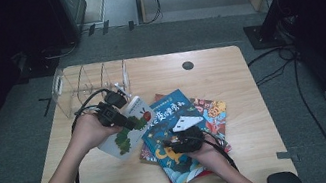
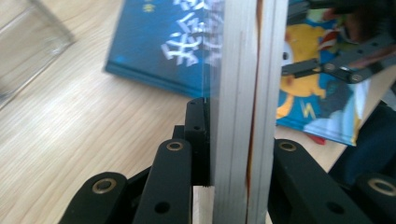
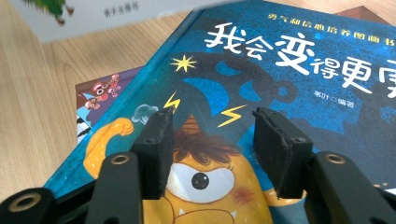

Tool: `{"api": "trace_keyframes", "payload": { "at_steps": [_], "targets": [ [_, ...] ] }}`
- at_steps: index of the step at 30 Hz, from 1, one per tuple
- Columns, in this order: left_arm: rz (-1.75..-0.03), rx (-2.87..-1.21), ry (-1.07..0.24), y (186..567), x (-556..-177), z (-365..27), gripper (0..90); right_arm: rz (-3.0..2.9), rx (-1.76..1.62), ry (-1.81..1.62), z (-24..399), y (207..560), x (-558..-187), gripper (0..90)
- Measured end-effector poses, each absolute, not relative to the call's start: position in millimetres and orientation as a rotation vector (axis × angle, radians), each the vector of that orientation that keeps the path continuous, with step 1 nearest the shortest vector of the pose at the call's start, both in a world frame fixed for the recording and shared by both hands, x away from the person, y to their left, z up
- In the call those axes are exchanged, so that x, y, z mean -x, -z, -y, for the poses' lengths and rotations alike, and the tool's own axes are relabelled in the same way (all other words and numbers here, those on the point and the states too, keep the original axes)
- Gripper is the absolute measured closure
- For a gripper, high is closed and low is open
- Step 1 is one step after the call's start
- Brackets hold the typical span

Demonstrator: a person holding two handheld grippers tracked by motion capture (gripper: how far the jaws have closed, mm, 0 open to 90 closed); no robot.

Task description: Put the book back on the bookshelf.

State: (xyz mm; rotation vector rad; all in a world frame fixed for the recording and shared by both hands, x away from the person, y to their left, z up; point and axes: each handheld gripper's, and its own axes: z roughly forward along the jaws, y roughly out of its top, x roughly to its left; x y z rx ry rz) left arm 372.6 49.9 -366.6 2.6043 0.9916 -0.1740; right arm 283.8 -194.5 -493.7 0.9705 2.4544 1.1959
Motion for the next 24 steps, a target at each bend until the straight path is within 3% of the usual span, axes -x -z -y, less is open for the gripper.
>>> {"api": "trace_keyframes", "payload": {
  "at_steps": [24],
  "targets": [
    [-1.146, -2.585, 0.081, 346.9, -386.5, -99.0, 78.0, -2.454, -0.931, -1.162, 191.0, 494.3, -281.7, 42.4]
  ]
}}
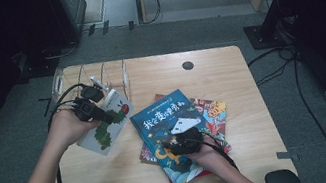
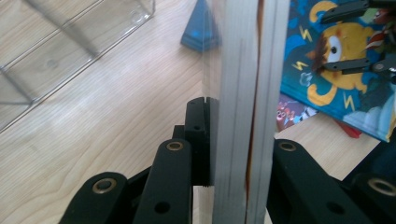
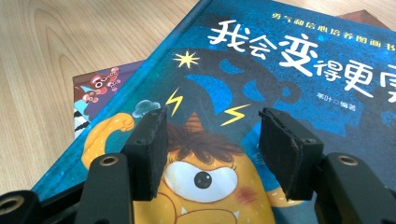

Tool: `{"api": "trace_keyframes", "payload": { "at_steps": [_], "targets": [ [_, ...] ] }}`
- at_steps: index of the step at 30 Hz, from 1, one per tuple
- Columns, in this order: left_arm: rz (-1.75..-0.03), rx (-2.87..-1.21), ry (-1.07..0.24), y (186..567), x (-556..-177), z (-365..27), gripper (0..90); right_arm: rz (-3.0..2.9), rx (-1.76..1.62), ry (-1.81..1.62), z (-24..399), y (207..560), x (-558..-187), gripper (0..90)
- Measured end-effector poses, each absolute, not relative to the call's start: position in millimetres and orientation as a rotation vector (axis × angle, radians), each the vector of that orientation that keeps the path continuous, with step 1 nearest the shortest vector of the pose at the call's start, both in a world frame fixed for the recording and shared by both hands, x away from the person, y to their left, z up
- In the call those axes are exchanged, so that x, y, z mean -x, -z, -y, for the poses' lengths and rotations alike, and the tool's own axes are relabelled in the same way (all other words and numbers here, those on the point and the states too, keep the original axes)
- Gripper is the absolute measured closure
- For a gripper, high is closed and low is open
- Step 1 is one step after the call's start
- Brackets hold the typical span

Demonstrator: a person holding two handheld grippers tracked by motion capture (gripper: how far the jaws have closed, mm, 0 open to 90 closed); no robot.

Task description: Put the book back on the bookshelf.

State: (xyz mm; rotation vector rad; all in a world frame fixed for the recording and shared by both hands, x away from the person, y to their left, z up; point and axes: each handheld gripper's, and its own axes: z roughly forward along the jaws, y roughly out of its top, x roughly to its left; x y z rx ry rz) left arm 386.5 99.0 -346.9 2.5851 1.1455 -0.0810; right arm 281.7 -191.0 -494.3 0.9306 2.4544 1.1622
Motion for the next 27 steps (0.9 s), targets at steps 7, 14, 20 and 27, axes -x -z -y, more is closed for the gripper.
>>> {"api": "trace_keyframes", "payload": {
  "at_steps": [7, 14, 20, 27],
  "targets": [
    [-1.226, -2.576, 0.075, 336.4, -396.3, -107.9, 78.0, -2.455, -0.929, -1.162, 191.1, 494.4, -281.8, 42.3],
    [-1.287, -2.550, 0.068, 324.3, -414.4, -111.4, 78.0, -2.456, -0.930, -1.161, 191.0, 494.3, -281.8, 42.3],
    [-1.356, -2.525, 0.086, 318.6, -431.1, -109.1, 78.0, -2.456, -0.930, -1.162, 191.1, 494.3, -281.8, 42.3],
    [-1.410, -2.554, 0.037, 313.6, -445.5, -98.3, 78.0, -2.456, -0.929, -1.162, 191.1, 494.3, -281.8, 42.3]
  ]
}}
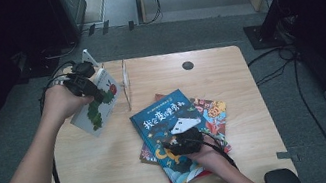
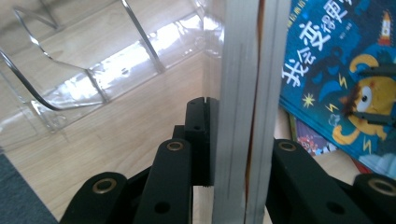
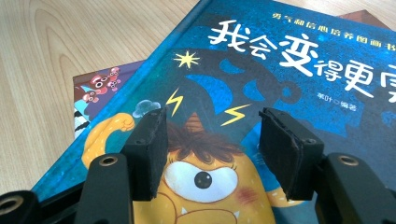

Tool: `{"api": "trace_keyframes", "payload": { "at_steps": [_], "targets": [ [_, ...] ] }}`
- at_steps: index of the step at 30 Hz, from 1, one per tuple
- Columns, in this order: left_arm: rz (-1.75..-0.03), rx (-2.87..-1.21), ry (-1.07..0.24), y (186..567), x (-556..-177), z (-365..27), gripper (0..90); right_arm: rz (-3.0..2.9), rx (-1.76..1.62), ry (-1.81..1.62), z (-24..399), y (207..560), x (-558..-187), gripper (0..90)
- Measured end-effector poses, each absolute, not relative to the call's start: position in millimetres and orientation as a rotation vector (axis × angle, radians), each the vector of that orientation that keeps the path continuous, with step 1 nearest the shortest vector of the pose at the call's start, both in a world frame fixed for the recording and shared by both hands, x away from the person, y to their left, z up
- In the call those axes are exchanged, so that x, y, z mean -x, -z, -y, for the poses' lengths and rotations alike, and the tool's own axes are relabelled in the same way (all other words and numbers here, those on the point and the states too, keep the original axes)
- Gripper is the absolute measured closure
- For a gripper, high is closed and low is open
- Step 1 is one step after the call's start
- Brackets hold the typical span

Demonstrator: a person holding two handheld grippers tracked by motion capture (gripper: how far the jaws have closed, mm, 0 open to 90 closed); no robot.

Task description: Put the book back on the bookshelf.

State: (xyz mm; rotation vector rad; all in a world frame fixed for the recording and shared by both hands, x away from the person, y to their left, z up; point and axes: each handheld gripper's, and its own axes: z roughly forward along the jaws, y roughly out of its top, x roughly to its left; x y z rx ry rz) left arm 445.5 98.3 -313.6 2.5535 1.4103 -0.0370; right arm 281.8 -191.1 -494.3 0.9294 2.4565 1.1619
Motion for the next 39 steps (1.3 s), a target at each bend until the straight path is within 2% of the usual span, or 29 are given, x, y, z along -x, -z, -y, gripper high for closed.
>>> {"api": "trace_keyframes", "payload": {
  "at_steps": [17, 39],
  "targets": [
    [-1.590, -2.443, 0.107, 319.5, -487.5, -84.2, 78.1, -2.457, -0.930, -1.161, 191.2, 494.3, -281.8, 42.4],
    [-1.577, -2.439, 0.115, 330.0, -518.5, -79.3, 78.1, -2.457, -0.931, -1.163, 191.4, 494.2, -282.0, 42.7]
  ]
}}
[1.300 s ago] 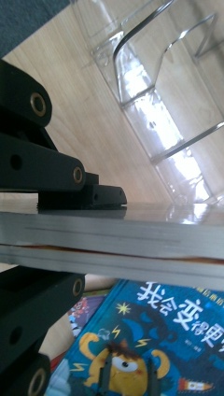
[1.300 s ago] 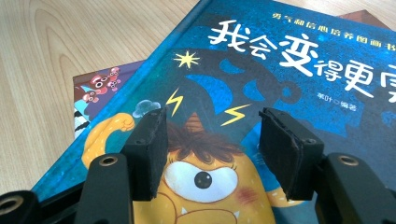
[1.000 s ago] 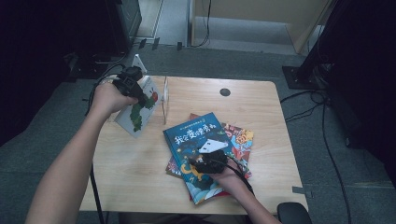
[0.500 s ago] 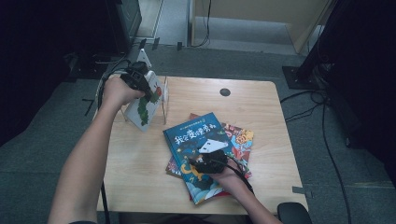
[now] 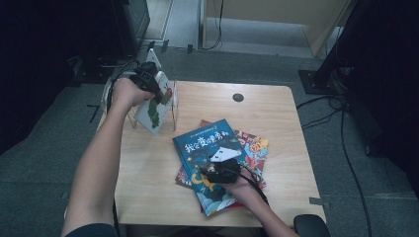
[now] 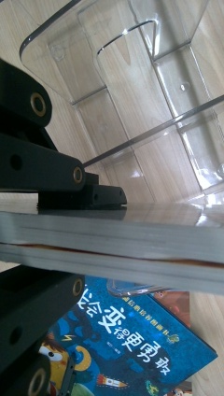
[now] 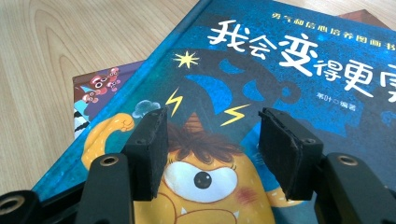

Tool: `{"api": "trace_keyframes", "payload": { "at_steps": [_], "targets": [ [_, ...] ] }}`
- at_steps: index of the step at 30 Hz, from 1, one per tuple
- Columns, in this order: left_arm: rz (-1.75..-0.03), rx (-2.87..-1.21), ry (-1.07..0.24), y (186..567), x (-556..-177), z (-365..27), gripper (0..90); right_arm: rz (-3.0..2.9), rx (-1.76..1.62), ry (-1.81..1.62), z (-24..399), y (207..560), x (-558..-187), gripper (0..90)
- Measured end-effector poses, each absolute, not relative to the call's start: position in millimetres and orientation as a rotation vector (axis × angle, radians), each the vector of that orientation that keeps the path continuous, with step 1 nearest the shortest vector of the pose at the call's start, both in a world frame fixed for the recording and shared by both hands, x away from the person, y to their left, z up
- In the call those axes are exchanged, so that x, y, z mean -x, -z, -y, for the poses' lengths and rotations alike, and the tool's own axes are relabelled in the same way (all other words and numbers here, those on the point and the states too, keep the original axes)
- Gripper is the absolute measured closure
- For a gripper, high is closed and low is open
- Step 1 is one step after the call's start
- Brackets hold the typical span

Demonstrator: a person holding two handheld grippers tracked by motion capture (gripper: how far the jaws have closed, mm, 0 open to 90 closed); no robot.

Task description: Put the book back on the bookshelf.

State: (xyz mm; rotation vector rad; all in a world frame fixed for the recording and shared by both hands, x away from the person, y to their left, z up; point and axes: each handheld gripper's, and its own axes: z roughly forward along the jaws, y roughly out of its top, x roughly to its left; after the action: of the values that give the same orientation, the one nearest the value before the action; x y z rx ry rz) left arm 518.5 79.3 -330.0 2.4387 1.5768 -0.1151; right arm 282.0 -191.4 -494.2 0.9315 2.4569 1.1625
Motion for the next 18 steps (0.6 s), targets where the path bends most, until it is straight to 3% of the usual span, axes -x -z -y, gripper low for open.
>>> {"api": "trace_keyframes", "payload": {
  "at_steps": [18],
  "targets": [
    [-1.623, -2.468, 0.086, 326.9, -525.3, -78.3, 78.1, -2.454, -0.934, -1.162, 191.3, 494.3, -282.0, 43.3]
  ]
}}
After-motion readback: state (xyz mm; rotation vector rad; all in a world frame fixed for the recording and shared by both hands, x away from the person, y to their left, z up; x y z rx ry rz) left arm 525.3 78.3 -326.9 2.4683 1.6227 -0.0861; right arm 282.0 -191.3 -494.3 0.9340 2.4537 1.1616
